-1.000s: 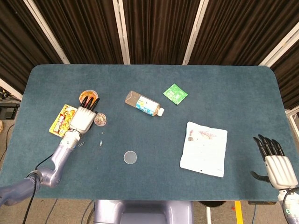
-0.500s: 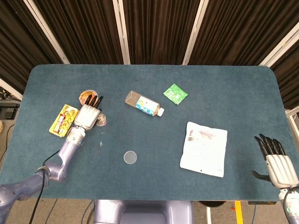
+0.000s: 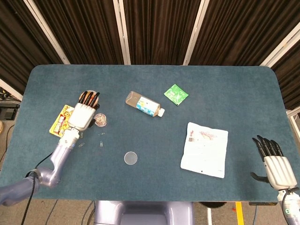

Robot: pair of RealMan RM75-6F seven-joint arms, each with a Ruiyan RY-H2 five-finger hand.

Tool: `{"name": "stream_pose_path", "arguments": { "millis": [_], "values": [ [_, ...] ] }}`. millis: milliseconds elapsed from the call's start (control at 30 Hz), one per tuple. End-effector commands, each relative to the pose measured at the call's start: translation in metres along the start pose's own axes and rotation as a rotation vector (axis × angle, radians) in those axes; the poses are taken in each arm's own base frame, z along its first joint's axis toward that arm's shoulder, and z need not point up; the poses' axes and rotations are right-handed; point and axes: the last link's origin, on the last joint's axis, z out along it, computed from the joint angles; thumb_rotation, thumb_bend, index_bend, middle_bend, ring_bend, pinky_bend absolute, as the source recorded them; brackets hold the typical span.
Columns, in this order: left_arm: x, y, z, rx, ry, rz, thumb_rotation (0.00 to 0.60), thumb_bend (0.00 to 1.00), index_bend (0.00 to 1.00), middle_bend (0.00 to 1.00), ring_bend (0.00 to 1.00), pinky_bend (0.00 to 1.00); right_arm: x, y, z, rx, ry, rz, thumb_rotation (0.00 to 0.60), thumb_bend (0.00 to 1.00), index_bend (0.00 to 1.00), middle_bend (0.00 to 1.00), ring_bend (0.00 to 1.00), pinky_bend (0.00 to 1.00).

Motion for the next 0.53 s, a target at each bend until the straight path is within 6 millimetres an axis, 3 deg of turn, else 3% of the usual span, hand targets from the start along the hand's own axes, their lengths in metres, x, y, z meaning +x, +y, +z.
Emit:
{"name": "stream_pose_path", "arguments": {
  "millis": [33,167,367,533],
  "values": [
    [0.034,-0.026,-0.052,0.011,0.107,-0.078,0.600,0.25,0.27,0.00,0.00,0.00,0.002,-0.001,-0.004,0.009,0.008,0.007,0.600,0.00,0.00,0.00,0.00,0.00],
    [0.042,-0.050,-0.112,0.062,0.129,-0.070,0.600,0.24,0.20,0.00,0.00,0.00,0.005,-0.003,-0.010,0.022,0.032,0.011,0.600,0.00,0.00,0.00,0.00,0.00],
    [0.028,-0.071,-0.198,0.209,0.122,-0.114,0.600,0.21,0.10,0.00,0.00,0.00,0.005,-0.007,-0.017,0.039,0.048,0.006,0.600,0.00,0.00,0.00,0.00,0.00],
    [0.008,-0.088,-0.244,0.387,0.097,-0.197,0.600,0.15,0.03,0.00,0.00,0.00,0.003,-0.007,-0.019,0.022,0.040,-0.010,0.600,0.00,0.00,0.00,0.00,0.00]
  ]
}}
